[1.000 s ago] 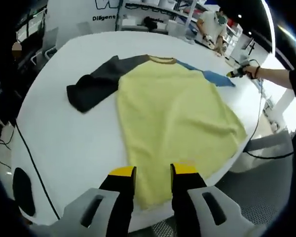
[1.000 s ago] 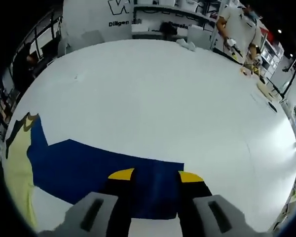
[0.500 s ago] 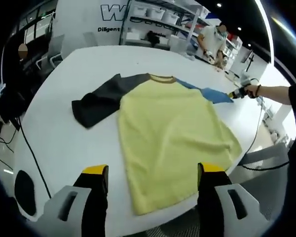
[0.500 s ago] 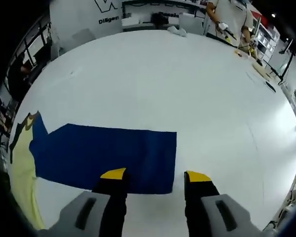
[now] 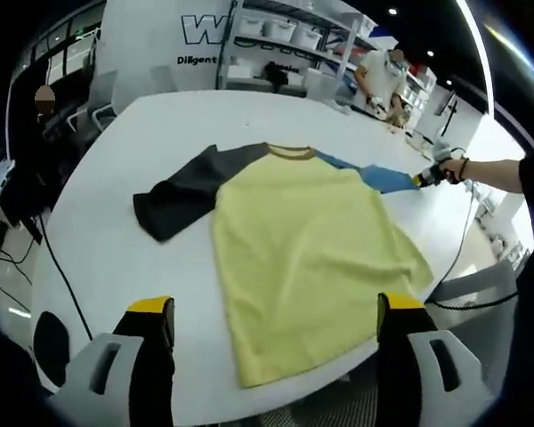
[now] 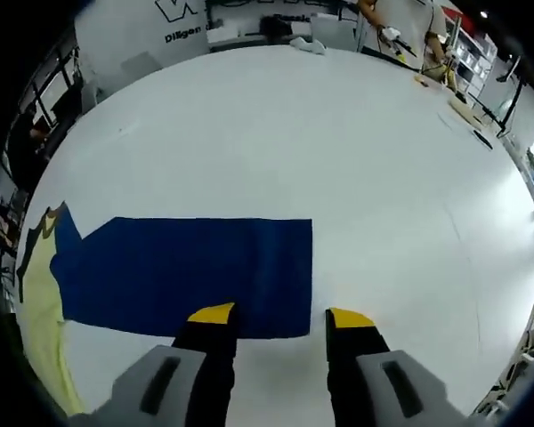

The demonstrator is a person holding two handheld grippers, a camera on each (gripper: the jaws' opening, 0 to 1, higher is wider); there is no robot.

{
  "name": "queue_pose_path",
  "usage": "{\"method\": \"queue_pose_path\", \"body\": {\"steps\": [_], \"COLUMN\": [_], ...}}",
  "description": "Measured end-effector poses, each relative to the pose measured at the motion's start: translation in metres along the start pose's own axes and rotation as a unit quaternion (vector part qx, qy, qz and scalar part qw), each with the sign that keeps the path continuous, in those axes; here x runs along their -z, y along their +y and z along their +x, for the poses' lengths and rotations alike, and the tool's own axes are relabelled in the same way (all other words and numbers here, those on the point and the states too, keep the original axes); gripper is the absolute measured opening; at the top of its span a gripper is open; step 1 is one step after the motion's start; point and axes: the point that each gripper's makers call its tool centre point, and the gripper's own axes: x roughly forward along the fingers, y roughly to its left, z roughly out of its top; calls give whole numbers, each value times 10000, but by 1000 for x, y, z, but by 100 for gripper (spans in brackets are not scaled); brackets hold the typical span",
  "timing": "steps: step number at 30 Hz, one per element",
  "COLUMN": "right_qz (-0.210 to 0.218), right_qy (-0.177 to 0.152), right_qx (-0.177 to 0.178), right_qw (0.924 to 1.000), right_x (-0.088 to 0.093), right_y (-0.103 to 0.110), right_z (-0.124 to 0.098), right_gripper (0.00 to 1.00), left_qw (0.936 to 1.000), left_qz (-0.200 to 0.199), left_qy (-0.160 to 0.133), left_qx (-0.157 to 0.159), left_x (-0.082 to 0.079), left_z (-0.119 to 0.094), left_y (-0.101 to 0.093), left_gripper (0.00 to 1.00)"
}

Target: Fold the garment on the visible template until the final outline fits inside the template.

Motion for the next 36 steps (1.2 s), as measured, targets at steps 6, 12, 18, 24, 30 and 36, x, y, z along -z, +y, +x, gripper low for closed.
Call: {"method": "queue_pose_path", "body": {"steps": [6, 12, 18, 24, 30, 36], "right_qz": [49, 31, 212, 56, 241, 66], "right_qy": [29, -14, -37, -117, -276, -333], "right_qx": [-15, 51, -22, -90, -444, -692], "right_qw": [10000, 10000, 9998, 9999, 9983, 9970], "right_x": [-11, -10, -7, -8, -30, -40], "right_y": [-12, -18, -17, 8, 39, 78], "right_z": [12, 12, 9, -16, -38, -63], "right_gripper": [29, 8, 0, 0, 0, 0], "left_qw": [10000, 9997, 9996, 9996, 9994, 9992], "left_qz": [73, 178, 207, 229, 260, 320], "left_qy": [32, 114, 140, 145, 175, 152], "left_qx": [43, 101, 106, 118, 133, 189], "left_x": [1, 4, 5, 5, 4, 1], "left_z": [-1, -1, -2, -2, -1, -1], "left_y": [-3, -7, -7, -8, -8, -8], "left_gripper": [97, 96, 96, 96, 99, 99]}}
